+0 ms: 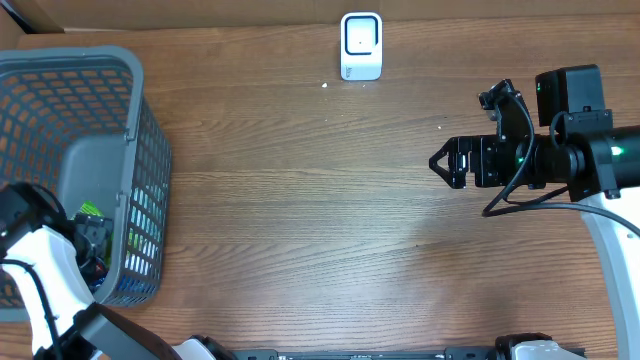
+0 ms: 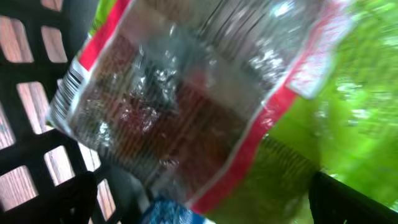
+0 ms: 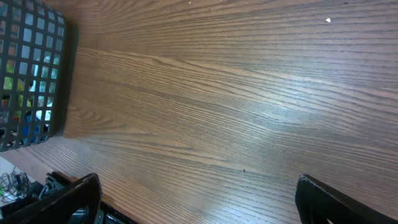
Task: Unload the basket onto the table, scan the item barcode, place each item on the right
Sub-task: 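Reach the left gripper into the grey basket toward the green snack bag, then lift the green-and-red snack bag out and place it on the table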
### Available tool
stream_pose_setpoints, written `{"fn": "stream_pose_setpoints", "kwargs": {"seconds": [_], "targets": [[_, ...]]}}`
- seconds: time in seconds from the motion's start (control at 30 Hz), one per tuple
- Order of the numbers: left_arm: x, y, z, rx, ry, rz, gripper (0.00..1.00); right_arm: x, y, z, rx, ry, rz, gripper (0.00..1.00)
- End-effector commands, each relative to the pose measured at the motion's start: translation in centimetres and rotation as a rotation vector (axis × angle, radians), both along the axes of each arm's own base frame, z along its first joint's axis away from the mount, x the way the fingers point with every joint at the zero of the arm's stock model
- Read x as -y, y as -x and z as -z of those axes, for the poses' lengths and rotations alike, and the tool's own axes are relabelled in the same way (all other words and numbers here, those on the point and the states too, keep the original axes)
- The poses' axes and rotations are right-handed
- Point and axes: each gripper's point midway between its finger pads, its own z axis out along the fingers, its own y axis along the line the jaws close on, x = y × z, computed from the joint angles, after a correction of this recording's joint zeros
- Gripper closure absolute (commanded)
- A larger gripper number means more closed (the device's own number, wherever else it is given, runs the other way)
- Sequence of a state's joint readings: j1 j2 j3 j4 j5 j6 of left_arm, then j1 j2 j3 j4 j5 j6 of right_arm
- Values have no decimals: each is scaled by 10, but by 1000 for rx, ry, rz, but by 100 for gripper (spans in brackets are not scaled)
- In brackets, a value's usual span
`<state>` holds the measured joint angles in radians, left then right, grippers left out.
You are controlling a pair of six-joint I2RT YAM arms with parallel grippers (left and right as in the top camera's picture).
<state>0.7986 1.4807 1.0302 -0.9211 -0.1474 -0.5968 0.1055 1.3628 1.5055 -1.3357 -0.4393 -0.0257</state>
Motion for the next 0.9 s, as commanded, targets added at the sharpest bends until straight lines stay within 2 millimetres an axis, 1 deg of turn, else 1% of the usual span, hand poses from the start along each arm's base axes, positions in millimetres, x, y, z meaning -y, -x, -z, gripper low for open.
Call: {"fn": "stream_pose_setpoints", "kwargs": {"seconds": [0.0,0.03,0.07,0.1,0.13,0.17,0.2,0.23,0.27,0.3,0.37,0.43,0.47,0.5,0.53,0.63,0.67,0.7,0.73,0.77,0.83,0.87], "targets": [[-1,13,31,-95,17,-22,0,-3,-2,-10,32,-8,-12,0],[-1,13,38,-109,32,-21,7,-3,-2,-10,32,-8,-11,0],[-1,13,43,-118,41,-20,16,-3,-2,-10,32,-7,-12,0],[0,13,47,-127,52,-20,28,-3,-2,-10,33,-7,-14,0],[1,13,49,-130,60,-19,34,-3,-2,-10,33,-6,-14,0],[3,12,51,-128,73,-16,43,-2,-2,-9,32,0,-10,0],[3,12,52,-126,77,-13,49,-1,-2,-9,31,3,-10,0],[3,11,51,-121,77,-13,63,0,-2,-8,30,8,-7,0],[2,8,48,-110,77,-1,86,0,-2,-8,30,11,-6,0],[4,1,44,-83,89,39,96,0,-2,-8,31,11,-6,0],[8,-18,31,-5,123,157,96,0,-2,-8,33,11,-6,0],[7,-34,6,62,129,211,96,0,-2,-8,32,10,-6,0],[6,-40,-10,89,124,219,96,0,-2,-8,31,10,-6,0],[3,-48,-34,123,110,246,96,0,-2,-8,31,10,-6,0],[0,-55,-63,159,81,274,96,0,-2,-8,31,10,-6,0],[-2,-60,-116,199,11,318,96,0,-2,-8,31,10,-6,0],[1,-61,-138,219,-16,337,96,0,-2,-8,31,10,-6,0],[5,-63,-153,241,-33,368,96,0,-2,-8,33,10,-6,0],[13,-68,-168,276,-44,417,96,0,-3,-9,35,9,-6,0],[29,-79,-192,350,-59,516,96,0,-3,-9,35,9,-6,0],[68,-97,-234,494,-96,748,96,0,-3,-9,35,9,-6,0],[82,-101,-247,531,-112,813,96,0,-3,-9,35,9,-6,0]]}}
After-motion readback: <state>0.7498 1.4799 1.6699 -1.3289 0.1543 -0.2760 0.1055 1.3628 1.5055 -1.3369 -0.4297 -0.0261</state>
